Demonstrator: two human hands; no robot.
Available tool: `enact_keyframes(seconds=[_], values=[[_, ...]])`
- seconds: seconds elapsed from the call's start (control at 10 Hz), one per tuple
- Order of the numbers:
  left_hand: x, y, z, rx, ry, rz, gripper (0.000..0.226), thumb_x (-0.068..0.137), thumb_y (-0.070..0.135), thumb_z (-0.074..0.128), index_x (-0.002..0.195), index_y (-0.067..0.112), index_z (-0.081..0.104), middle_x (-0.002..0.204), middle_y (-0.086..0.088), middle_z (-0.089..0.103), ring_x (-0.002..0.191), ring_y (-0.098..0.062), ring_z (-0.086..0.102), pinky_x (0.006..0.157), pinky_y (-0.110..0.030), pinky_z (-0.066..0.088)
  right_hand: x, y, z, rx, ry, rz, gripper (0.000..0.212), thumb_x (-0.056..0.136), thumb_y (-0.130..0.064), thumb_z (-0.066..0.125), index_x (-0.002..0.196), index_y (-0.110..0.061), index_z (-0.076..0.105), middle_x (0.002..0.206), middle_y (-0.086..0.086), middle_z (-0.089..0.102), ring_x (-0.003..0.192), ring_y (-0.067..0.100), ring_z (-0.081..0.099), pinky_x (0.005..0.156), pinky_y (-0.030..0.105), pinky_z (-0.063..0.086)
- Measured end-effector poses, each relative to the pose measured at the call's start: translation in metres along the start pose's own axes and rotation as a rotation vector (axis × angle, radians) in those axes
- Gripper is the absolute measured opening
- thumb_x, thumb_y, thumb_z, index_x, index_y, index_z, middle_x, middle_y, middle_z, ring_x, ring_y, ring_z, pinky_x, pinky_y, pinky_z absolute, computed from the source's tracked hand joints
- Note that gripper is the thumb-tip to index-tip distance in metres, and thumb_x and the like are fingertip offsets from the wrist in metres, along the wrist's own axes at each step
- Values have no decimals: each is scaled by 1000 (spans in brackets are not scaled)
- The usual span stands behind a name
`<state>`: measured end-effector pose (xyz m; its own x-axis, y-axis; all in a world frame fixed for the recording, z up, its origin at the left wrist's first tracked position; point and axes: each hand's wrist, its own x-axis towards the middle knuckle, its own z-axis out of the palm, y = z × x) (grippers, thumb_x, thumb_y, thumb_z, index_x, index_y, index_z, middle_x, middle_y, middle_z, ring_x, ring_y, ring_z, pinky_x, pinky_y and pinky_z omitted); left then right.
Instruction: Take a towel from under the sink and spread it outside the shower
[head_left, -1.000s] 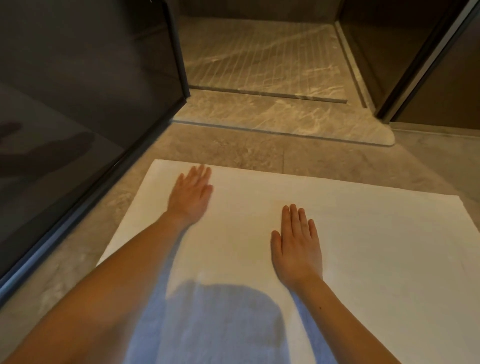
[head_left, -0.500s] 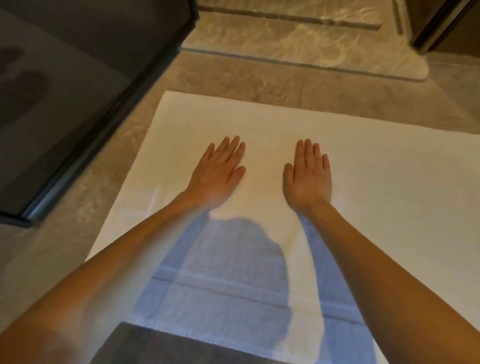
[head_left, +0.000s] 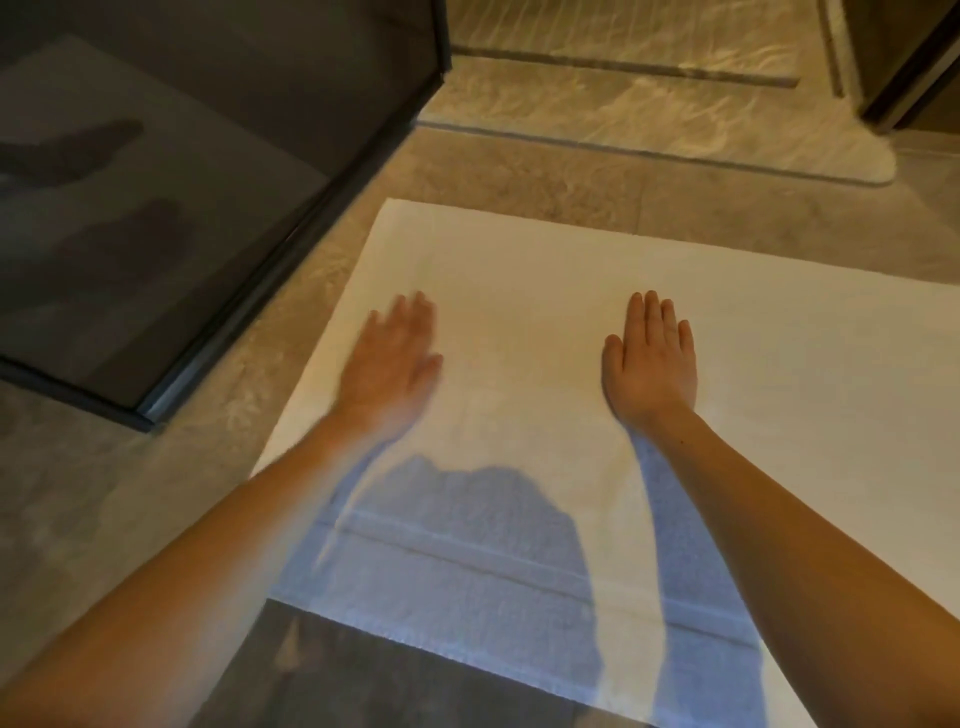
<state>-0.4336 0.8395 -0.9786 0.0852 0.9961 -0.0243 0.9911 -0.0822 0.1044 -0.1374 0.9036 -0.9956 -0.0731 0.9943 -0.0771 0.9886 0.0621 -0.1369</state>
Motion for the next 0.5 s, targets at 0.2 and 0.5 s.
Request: enact_keyframes(seconds=[0.2,0.5], values=[[-22,86,27,-12,-85,294,63,100,49,11,154,18,5,161,0,-1,149,-16,-2,118,-31,-9,-1,-2,-3,13,-7,3,62,101,-38,15,155,-10,3,164,8,1,150,22,-2,122,40,2],[-36,7,22,-72,-92,5,64,99,53,6,154,22,-3,162,5,-9,146,-8,-14,117,-28,-9,1,1,-2,57,23,-5,62,101,-39,13,155,-9,5,164,8,3,150,23,-1,122,40,3]])
